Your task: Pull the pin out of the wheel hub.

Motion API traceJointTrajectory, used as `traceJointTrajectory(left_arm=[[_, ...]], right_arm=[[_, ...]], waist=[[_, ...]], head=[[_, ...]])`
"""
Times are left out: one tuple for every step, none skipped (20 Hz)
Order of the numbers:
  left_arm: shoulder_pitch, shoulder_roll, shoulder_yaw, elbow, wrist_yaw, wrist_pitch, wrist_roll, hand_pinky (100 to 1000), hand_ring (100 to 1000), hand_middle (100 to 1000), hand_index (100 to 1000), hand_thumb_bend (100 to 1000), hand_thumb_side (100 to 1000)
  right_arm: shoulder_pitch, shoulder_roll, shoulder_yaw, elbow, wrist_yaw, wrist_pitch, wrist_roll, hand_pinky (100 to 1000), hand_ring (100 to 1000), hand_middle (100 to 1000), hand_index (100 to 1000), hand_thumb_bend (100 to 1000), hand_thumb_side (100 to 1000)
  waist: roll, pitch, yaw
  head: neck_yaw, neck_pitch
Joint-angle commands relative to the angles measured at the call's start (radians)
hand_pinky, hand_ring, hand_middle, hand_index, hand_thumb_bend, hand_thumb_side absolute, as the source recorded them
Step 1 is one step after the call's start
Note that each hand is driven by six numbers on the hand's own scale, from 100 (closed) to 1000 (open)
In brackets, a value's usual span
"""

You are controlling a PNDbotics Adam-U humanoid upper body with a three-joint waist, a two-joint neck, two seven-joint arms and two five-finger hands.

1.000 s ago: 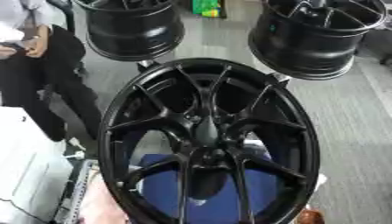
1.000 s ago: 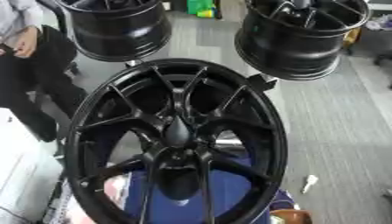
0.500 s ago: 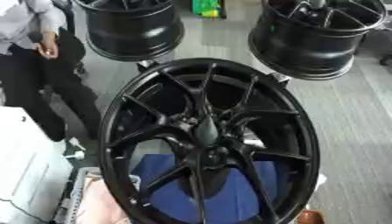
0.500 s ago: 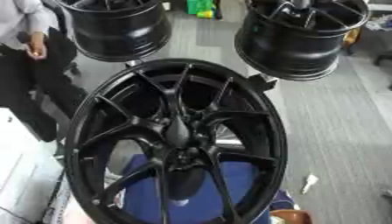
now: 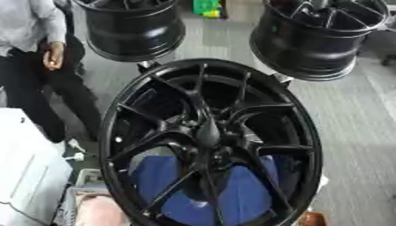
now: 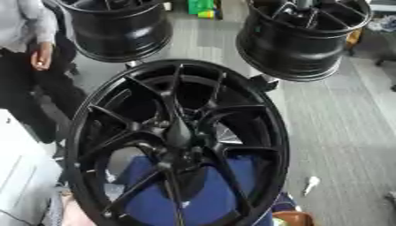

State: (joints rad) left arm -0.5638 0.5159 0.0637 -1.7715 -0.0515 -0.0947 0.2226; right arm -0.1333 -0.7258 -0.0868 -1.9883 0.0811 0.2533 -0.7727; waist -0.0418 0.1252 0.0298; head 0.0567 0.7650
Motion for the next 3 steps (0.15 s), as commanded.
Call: traceJointTrajectory(left_arm=[[0.032,-0.068,0.031,-0.127,0.046,0.063,0.032,663,666,623,815,100,568],[0.047,-0.081,0.035,-0.145,0.049,0.073,0.032,663,667,623,817,100,573],[0.06,-0.091,0.038,-0.158,0.052,0.081,0.031,663,668,624,819,100,586]], right_arm=[[-0.018,-0.033,-0.016,-0.012,0.004,-0.001,0.003,856,720,681,717,100,371],[-0.02,-0.034,-0.017,-0.012,0.005,-0.001,0.004,856,720,681,718,100,371],[-0.021,-0.034,-0.018,-0.012,0.005,-0.001,0.005,856,720,681,718,100,373]], waist=[[-0.001,-0.009,-0.001],[-0.001,-0.009,-0.002],[-0.002,-0.009,-0.001]], head=[[0.006,0.005],[0.008,0.005],[0.008,0.005]])
